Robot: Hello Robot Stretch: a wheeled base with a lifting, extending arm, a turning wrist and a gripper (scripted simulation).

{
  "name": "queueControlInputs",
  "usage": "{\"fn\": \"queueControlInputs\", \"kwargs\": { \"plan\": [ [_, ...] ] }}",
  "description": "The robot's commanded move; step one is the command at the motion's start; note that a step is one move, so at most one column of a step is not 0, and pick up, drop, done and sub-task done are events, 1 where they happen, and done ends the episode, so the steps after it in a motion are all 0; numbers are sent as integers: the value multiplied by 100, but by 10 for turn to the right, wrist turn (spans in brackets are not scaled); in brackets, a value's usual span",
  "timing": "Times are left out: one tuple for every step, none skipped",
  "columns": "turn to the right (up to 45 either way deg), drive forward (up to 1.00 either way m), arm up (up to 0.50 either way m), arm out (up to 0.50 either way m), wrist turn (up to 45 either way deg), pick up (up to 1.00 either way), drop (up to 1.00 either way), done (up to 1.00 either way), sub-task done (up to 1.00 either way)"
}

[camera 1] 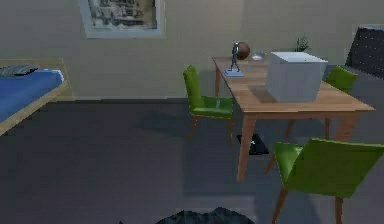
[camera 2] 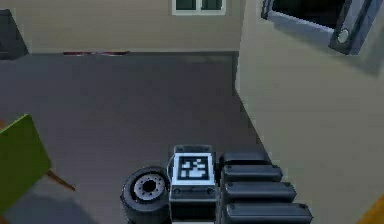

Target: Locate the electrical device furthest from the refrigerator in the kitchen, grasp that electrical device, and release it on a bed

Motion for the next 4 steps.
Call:
{"fn": "queueControlInputs", "kwargs": {
  "plan": [
    [-120,0,0,0,0,0,0,0,0],
    [0,20,0,0,0,0,0,0,0],
    [-240,0,0,0,0,0,0,0,0],
    [0,100,0,0,0,0,0,0,0]
  ]
}}
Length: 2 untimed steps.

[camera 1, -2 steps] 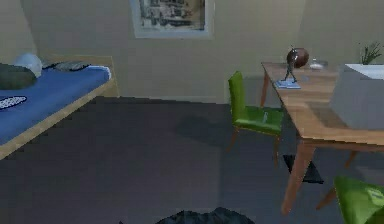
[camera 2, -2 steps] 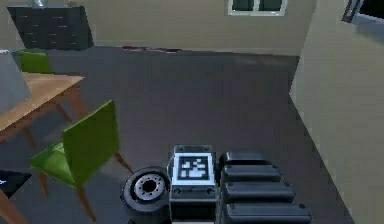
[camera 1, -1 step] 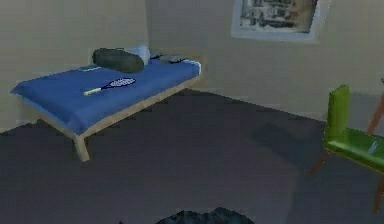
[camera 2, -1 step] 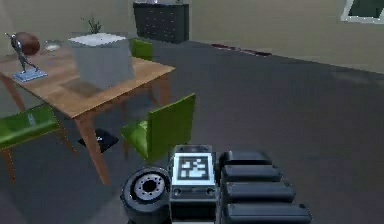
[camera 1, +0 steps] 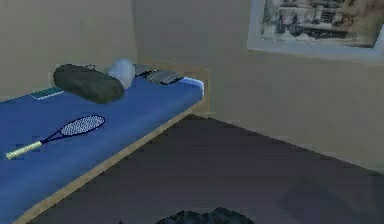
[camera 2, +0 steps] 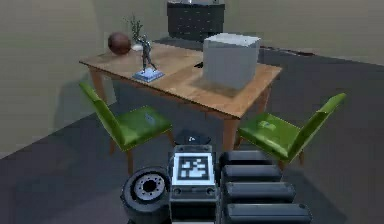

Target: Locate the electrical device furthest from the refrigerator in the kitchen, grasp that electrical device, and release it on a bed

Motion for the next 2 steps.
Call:
{"fn": "queueControlInputs", "kwargs": {
  "plan": [
    [0,100,0,0,0,0,0,0,0],
    [-90,0,0,0,0,0,0,0,0]
  ]
}}
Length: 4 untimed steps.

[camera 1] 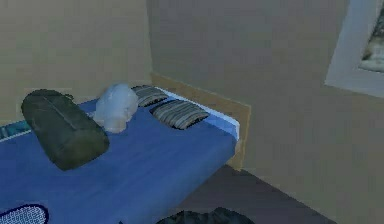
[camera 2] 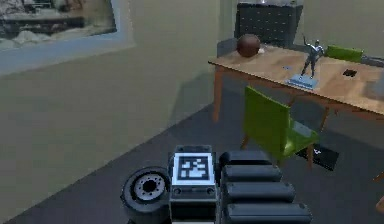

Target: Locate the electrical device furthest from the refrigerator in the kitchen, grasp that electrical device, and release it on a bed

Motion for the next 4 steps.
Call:
{"fn": "queueControlInputs", "kwargs": {
  "plan": [
    [0,35,0,0,0,0,0,0,0],
    [450,0,0,0,0,0,0,0,0],
    [420,0,0,0,0,0,0,0,0],
    [-450,0,0,0,0,0,0,0,0]
  ]
}}
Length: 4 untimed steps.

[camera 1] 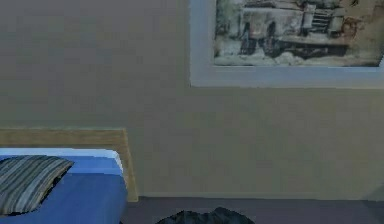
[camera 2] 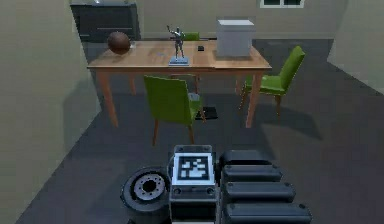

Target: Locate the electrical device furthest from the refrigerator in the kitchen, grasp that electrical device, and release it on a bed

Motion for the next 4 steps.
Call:
{"fn": "queueControlInputs", "kwargs": {
  "plan": [
    [-360,0,0,0,0,0,0,0,0],
    [450,0,0,0,0,0,0,0,0],
    [330,0,0,0,0,0,0,0,0],
    [-450,0,0,0,0,0,0,0,0]
  ]
}}
